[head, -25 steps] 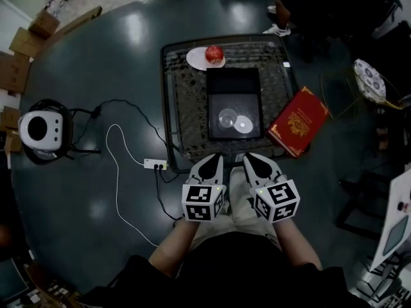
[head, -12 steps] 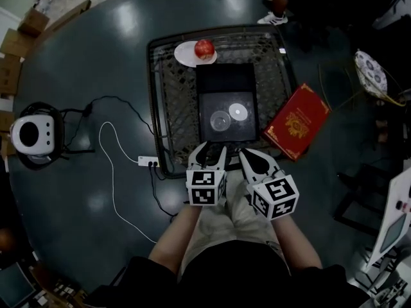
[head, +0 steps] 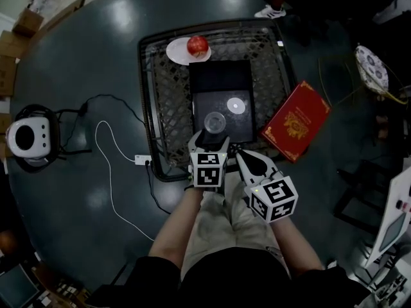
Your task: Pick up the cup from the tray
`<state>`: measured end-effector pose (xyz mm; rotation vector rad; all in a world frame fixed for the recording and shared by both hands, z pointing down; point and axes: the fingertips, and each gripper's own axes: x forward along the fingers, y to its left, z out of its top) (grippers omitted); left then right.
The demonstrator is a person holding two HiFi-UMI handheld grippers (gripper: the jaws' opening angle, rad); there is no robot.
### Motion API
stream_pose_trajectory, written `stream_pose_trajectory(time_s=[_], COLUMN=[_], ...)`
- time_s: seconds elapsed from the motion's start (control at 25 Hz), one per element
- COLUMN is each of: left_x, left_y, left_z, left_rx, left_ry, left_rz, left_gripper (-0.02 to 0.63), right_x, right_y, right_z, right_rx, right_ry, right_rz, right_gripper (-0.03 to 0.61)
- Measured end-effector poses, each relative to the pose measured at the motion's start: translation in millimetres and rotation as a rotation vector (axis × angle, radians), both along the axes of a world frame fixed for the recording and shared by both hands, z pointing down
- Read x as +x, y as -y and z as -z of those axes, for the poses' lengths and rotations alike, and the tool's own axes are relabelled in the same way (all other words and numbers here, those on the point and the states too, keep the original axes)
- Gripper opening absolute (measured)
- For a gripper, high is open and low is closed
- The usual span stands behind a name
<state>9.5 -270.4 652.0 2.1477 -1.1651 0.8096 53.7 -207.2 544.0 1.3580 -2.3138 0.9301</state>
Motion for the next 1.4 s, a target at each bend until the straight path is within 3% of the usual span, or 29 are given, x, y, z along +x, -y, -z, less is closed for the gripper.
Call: stream_pose_trajectory(time_s=[0.24,0.48,0.56,0.64,1.4], left_x=[4,3,5,5,-1], left_y=[16,27,30,32,22], left_z=[-16,-26,-26,-26,-14], left_rx=[-0.020,-0.013,-0.006,-0.003,0.008], left_ry=[0.060,0.127,0.138,0.146,0.129], left_rz=[0.002,0.021,0.027,0.038,0.015], left_gripper=[0.356,0.356,0.352,0.294,0.281], right_x=[2,3,4,5,3], right_y=[4,2,1,0,-2], right_z=[-2,-5,-6,-8,-3], right_rx=[-0.007,-0.014,-0.020,-0.024,-0.014], right_ry=[0.012,0.019,0.020,0.018,0.007], right_rz=[-0.001,-0.005,-0.007,-0.009,-0.024], right_gripper=[0.011,0.011,0.011,0.011,0.011])
